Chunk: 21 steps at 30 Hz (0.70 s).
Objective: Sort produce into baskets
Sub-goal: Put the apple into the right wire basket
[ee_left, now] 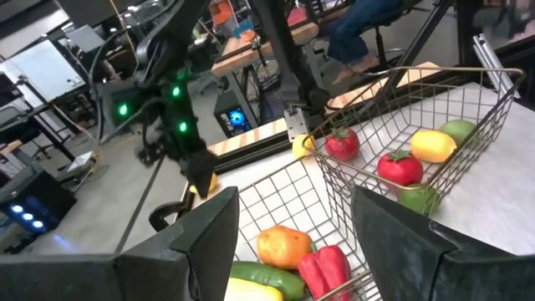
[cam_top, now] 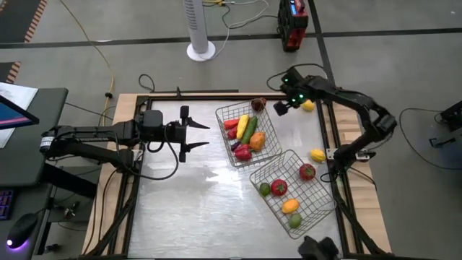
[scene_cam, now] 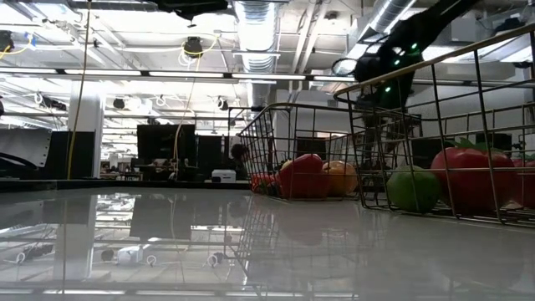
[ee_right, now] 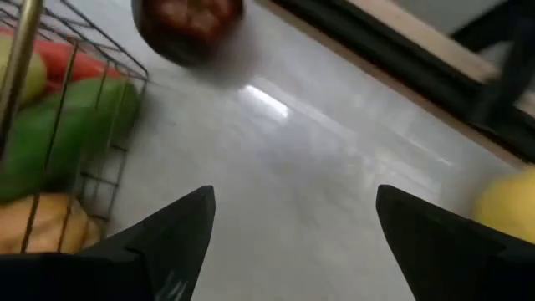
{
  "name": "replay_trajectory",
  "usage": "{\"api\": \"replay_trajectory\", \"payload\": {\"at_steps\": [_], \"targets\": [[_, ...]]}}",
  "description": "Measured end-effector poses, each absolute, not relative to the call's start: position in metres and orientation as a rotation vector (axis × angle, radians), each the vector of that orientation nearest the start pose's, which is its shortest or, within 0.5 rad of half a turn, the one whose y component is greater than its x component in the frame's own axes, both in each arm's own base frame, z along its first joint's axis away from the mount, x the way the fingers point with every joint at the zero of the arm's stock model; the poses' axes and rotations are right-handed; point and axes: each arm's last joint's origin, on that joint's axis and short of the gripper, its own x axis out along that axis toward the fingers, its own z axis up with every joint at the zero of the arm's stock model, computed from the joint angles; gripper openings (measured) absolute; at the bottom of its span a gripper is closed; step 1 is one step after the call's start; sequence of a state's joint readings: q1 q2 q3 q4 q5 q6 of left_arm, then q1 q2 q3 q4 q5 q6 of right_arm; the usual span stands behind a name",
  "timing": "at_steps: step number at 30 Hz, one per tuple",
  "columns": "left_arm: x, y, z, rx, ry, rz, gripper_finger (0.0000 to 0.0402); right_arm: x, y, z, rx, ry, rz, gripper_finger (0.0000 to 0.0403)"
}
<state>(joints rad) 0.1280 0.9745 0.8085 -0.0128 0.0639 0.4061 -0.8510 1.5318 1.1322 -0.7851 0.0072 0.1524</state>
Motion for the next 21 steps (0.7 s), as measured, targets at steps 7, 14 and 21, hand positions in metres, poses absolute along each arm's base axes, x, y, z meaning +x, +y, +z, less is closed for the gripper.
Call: {"api": "replay_trajectory", "payload": {"at_steps": [7,14,21], "targets": [[0.217,0.029,0.322,0.399,0.196,0.041,0.0219,0.219,-0.26,0.225,0.682,0.983,-0.838,0.0359],[0.215,0.051,0.296,0.407,0.161,0.154,0.0219,0.259,-0.272,0.231,0.744,0.929,-0.847,0.0359],[0.199,0.055,0.3,0.349,0.16,0.198,0.0219,0.281,-0.275,0.24,0.781,0.891,-0.898,0.0359]]}}
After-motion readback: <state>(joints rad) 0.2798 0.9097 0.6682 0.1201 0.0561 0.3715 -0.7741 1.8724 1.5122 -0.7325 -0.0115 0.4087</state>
